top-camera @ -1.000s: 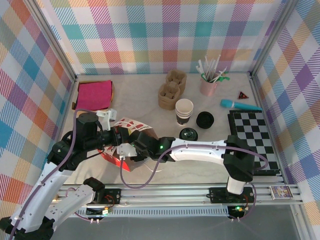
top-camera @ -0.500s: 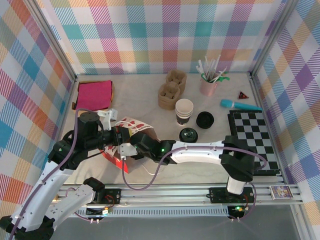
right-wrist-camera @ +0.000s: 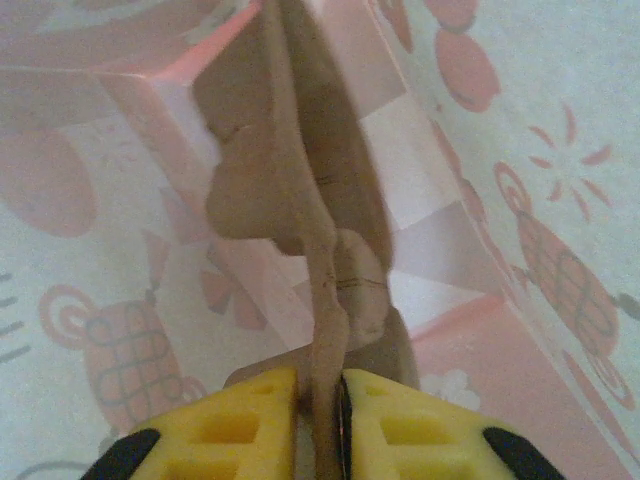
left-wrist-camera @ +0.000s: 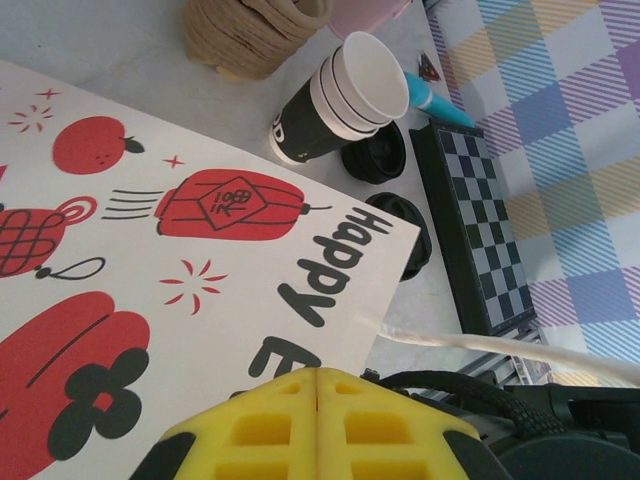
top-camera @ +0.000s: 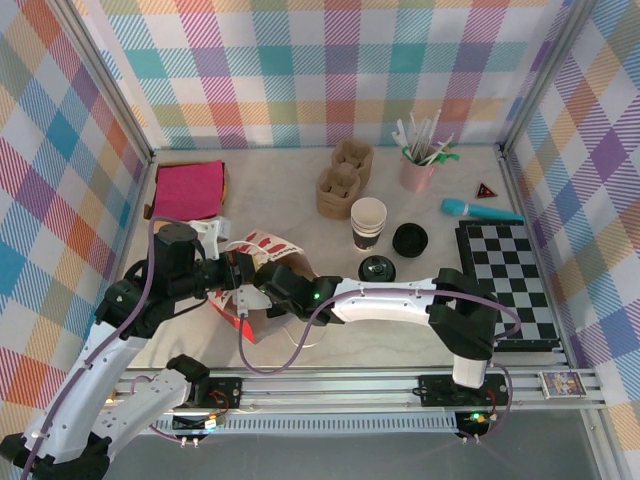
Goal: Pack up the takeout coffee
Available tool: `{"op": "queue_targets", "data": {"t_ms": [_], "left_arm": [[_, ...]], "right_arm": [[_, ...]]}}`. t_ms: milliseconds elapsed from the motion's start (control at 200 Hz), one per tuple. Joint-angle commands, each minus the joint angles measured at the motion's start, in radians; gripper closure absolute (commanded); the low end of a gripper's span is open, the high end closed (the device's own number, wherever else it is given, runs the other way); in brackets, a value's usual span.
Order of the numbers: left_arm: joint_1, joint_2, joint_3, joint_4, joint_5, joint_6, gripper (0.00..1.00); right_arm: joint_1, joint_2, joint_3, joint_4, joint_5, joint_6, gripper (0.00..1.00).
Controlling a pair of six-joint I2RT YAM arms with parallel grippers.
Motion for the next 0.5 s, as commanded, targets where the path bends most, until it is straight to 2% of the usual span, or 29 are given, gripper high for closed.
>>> {"op": "queue_targets", "data": {"t_ms": [0,275,495], "left_arm": [[-0.008,0.002,0.033,-0.012,0.025,0.026,1.0],[-0.008,0.017,0.043,-0.035,-0.047,0.034,1.0],[-0.008,0.072,0.09,-0.072,-0.145,0.031,1.0]], "right_arm": [[-0.004,-0.021,0.038,-0.01,0.021,0.01,0.83],[0.031,-0.078,0.026,0.027,0.07,-0.03,0.88],[0.087,-0.196,0.045,-0.085,0.099,-0.03,0.89]]}}
